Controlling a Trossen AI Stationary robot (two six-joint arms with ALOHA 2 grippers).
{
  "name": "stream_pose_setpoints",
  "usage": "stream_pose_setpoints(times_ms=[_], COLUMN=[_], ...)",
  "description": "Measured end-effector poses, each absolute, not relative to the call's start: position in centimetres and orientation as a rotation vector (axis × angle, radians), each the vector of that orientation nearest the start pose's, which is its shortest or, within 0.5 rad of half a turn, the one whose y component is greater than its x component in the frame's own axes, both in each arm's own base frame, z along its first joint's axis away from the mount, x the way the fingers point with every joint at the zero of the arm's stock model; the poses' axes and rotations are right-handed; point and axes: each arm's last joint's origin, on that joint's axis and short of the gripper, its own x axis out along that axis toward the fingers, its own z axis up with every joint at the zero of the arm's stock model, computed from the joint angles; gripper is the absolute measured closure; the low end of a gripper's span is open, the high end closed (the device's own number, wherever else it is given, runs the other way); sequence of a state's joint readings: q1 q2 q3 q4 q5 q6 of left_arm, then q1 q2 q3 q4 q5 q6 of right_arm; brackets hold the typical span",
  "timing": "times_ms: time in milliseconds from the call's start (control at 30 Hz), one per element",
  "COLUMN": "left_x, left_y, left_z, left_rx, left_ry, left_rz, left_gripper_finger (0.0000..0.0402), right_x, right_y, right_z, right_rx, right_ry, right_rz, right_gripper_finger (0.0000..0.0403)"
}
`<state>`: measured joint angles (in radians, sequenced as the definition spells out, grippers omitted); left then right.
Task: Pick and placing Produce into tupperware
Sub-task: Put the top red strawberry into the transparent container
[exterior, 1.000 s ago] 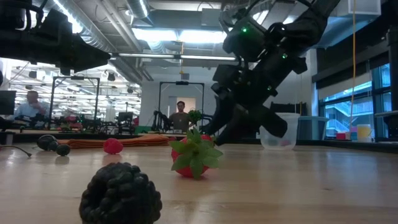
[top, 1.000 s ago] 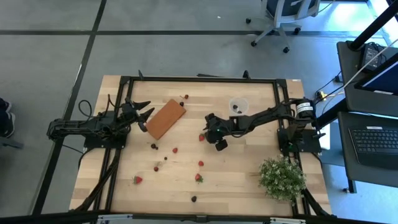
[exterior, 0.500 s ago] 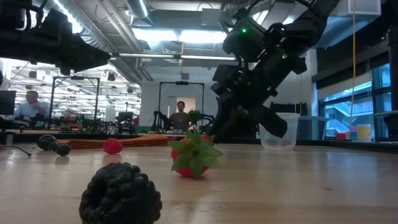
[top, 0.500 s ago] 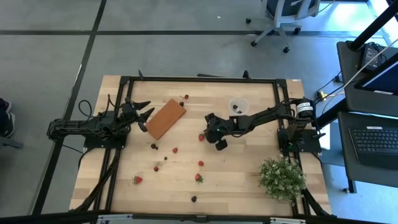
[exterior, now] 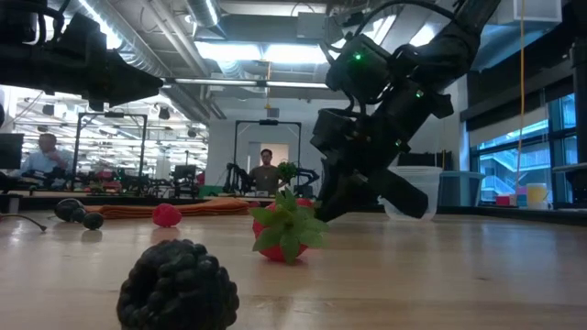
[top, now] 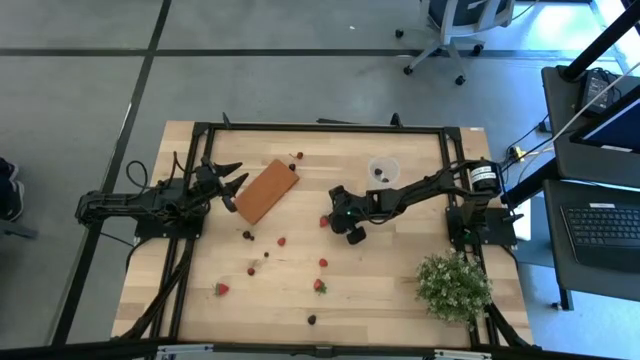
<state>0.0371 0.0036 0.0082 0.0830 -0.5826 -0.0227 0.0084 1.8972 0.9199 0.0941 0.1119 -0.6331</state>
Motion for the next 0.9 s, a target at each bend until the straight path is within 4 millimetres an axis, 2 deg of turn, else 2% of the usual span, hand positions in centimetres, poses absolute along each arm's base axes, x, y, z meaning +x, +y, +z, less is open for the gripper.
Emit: stream_pose_setpoints(times_ms=[233,433,567,667,767,900], left_x=[9.2,9.2,9.2,9.2,9.2,9.2], left_y=[1.9,1.9,1.9,1.9,1.9,1.9], left_z=[17.4,17.4,17.4,17.4,17.4,17.4], left_rx=[-0.046,-0.046,-0.046,-0.046,-0.046,-0.046], left_ry=[-0.093,-0.093,-0.093,-0.093,-0.093,-0.093], left_rz=[0.618,0.618,0.618,0.618,0.618,0.618], left_gripper_finger=[0.0217,0.0217,0.0217,0.0217,0.0217,0.0217], right_x=[35.3,35.3,36.1,37.3,38.3,39.0], right_y=[0.0,0.0,-0.2,-0.3,-0.8,-2.3], right_z=[10.9,11.0,12.1,13.9,16.6,22.7], right_rx=[-0.644,-0.666,-0.635,-0.595,-0.516,-0.345], right_ry=[0.885,0.915,0.97,0.978,1.004,1.056], right_rz=[0.189,0.142,0.103,0.077,0.039,-0.072], right_gripper_finger=[0.0392,0.0396,0.0398,0.0398,0.0398,0.0399])
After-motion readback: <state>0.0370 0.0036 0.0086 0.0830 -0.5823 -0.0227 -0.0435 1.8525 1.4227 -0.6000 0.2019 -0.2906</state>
